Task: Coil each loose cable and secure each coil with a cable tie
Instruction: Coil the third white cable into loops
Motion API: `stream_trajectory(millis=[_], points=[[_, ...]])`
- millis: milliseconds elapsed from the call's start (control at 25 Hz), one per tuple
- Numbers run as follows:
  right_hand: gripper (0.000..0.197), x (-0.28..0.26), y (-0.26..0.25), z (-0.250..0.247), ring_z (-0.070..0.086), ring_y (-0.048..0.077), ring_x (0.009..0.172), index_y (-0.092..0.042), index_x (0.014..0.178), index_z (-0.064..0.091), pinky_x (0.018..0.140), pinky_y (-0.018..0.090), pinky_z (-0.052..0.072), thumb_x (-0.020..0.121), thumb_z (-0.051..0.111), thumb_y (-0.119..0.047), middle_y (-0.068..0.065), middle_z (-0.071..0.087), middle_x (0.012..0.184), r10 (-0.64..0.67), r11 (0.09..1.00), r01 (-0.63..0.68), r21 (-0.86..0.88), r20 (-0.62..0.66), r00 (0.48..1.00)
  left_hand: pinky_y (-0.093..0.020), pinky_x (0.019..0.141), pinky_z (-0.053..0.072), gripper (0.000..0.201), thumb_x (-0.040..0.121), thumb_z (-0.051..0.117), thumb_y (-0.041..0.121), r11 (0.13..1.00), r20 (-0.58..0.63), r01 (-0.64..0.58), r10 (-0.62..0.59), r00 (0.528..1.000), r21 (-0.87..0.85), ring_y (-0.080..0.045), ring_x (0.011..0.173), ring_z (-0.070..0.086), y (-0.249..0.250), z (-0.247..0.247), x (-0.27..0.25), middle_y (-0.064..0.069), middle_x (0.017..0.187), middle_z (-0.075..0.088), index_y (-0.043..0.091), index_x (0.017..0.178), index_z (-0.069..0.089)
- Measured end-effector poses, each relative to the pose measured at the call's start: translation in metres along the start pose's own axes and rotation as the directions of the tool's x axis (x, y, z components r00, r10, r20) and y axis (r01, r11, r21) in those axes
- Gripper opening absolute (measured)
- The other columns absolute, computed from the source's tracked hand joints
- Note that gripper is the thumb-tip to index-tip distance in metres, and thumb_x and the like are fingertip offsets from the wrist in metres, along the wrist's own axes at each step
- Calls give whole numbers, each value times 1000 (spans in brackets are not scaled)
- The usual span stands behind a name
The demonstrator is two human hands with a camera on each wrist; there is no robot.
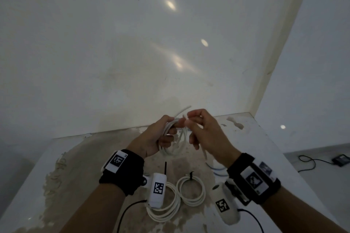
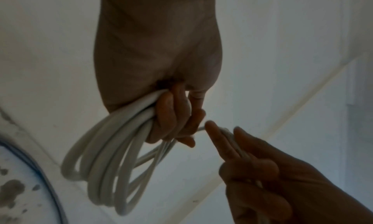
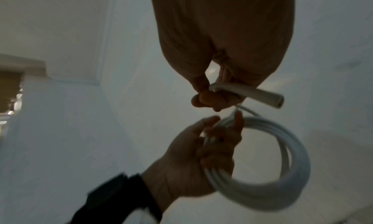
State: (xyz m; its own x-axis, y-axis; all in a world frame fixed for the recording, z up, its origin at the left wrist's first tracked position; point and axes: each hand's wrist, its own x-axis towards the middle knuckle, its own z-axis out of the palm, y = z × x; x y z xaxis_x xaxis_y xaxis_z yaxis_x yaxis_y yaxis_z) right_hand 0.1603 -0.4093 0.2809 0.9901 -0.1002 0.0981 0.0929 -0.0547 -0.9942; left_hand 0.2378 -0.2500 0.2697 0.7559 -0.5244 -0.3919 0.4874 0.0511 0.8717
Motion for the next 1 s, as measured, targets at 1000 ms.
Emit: stream_trajectory(millis=[1000], points=[[35,-25,54,24,66,20,80,-8,104,60,77,37,57,88,67,-39,7,61,85,389,656,-339,674,82,918,-21,33,18,49,95,50,45,798,-182,-253,182,966,-547,-7,32,15,-7,20,-6,8,41,16,22,58,29]])
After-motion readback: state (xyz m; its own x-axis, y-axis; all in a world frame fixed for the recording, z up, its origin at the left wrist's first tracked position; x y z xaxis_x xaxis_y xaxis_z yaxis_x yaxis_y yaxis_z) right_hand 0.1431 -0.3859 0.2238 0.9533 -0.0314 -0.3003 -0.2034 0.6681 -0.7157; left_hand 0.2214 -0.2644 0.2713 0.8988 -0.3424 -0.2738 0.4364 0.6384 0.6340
